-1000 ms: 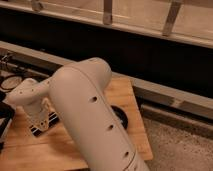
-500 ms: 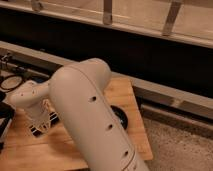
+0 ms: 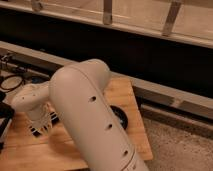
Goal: Push the eraser across the table
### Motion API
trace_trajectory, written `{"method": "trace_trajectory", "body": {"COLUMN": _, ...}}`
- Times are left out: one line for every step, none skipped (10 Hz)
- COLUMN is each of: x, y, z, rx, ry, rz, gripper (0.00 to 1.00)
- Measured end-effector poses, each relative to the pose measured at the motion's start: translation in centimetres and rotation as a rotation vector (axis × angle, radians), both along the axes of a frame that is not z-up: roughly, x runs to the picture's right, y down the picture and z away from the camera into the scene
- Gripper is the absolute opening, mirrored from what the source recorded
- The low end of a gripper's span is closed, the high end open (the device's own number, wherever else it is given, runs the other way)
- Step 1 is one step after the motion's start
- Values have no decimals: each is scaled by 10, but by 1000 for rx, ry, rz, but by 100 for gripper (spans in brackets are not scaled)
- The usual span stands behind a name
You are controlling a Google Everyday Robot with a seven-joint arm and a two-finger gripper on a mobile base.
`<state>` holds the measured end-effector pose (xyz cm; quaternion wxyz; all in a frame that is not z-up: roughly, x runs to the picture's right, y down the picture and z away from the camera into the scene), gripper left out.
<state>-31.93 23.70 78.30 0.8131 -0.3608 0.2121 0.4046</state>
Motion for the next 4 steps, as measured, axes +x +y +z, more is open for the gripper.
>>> {"method": "trace_trajectory", "body": {"x": 0, "y": 3, "z": 0, "rx": -2, "ry": -2, "rz": -5, "gripper": 0}}
{"method": "trace_trajectory", "body": {"x": 2, "y": 5, "z": 2, "rx": -3, "ry": 0, "rz": -8, "gripper": 0}}
{"method": "trace_trajectory", "body": {"x": 4, "y": 6, "z": 2, "rx": -3, "ry": 1, "rz": -9, "gripper": 0}}
{"method": "trace_trajectory", "body": {"x": 5, "y": 8, "z": 3, "rx": -4, "ry": 2, "rz": -12, "gripper": 0}}
